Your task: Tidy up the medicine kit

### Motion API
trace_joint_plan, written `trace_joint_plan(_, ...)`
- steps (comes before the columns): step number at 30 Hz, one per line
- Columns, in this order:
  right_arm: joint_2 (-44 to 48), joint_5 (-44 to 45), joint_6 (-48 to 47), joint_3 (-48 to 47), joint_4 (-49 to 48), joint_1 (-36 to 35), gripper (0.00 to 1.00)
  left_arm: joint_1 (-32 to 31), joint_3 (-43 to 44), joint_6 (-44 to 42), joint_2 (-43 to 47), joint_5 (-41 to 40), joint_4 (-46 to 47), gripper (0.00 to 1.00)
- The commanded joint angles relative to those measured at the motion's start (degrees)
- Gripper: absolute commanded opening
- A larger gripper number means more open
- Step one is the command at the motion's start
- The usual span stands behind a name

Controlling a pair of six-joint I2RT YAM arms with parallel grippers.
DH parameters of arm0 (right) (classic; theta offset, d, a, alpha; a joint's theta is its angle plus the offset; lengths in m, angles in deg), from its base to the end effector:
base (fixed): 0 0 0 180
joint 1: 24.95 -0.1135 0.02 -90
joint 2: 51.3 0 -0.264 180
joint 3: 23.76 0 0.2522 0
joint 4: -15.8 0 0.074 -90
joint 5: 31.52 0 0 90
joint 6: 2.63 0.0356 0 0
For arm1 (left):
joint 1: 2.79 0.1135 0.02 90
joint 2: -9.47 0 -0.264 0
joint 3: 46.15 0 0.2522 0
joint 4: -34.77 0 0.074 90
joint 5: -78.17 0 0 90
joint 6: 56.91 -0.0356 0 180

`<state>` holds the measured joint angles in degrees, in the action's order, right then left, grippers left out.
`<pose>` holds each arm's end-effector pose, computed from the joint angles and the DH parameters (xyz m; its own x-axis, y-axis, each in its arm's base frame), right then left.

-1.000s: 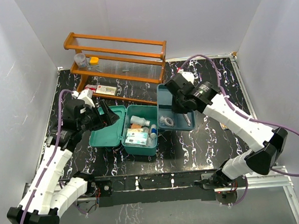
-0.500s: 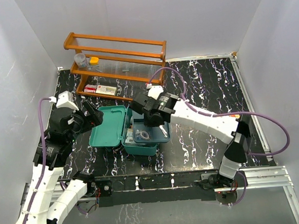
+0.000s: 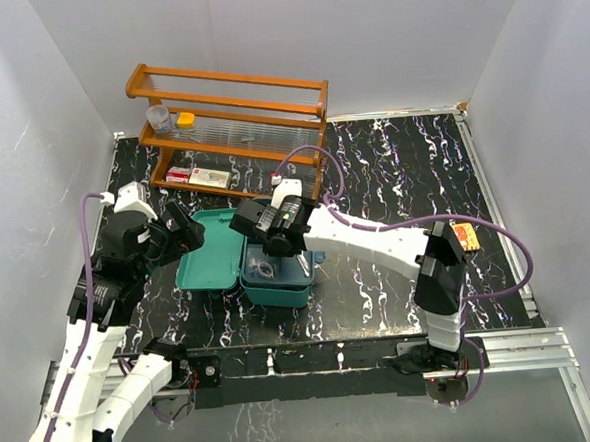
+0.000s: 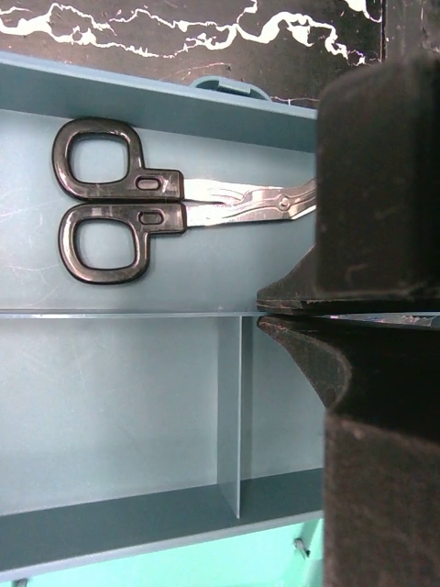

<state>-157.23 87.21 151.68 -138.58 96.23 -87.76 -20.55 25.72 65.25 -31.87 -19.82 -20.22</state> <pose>0.1865 0.3257 0.3065 -0.8281 0.1173 -0.5481 0.0826 0.9927 0.0877 0.1334 -0.0375 0.3708 -0.4305 -0.4156 -0.8012 -0.0562 0.8983 -0.4358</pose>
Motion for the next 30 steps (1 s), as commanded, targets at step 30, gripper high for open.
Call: trace_joint_plan(30, -6.1, 3.2, 1.9, -8.3, 2.6, -1.3, 0.00, -0.2, 0.4, -1.5, 1.5, -1.1, -0.9, 0.92)
